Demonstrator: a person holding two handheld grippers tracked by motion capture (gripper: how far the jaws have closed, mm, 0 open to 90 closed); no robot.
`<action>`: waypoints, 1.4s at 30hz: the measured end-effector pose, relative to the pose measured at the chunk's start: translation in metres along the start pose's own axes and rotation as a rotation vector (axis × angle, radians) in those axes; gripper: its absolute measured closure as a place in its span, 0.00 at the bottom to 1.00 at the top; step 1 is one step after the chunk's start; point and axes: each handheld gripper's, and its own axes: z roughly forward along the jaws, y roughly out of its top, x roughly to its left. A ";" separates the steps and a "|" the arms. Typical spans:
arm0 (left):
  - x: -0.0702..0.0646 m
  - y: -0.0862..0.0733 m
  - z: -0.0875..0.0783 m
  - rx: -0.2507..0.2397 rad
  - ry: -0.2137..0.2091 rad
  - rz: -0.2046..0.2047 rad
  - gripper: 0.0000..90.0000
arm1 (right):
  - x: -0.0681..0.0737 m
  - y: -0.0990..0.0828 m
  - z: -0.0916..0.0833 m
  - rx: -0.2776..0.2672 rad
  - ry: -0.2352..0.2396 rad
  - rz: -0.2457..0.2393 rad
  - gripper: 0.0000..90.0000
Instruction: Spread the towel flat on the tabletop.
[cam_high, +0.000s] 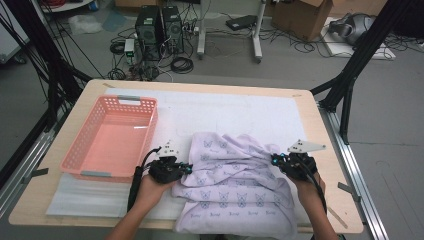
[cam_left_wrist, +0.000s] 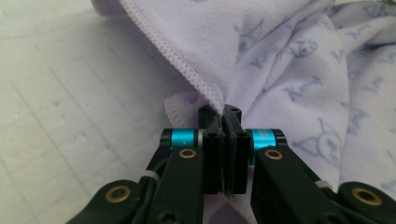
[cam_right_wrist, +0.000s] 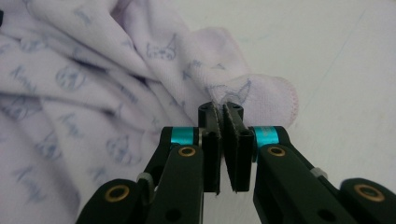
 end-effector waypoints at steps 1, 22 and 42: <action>0.000 -0.002 -0.001 0.004 -0.003 0.002 0.97 | 0.002 -0.005 -0.002 0.005 0.003 -0.003 0.96; 0.023 0.073 0.027 -0.064 0.062 -0.037 0.52 | -0.002 -0.017 -0.033 -0.119 -0.015 0.071 0.72; 0.012 0.066 0.076 0.088 0.174 0.151 0.81 | -0.017 0.013 0.003 -0.119 -0.011 0.084 0.64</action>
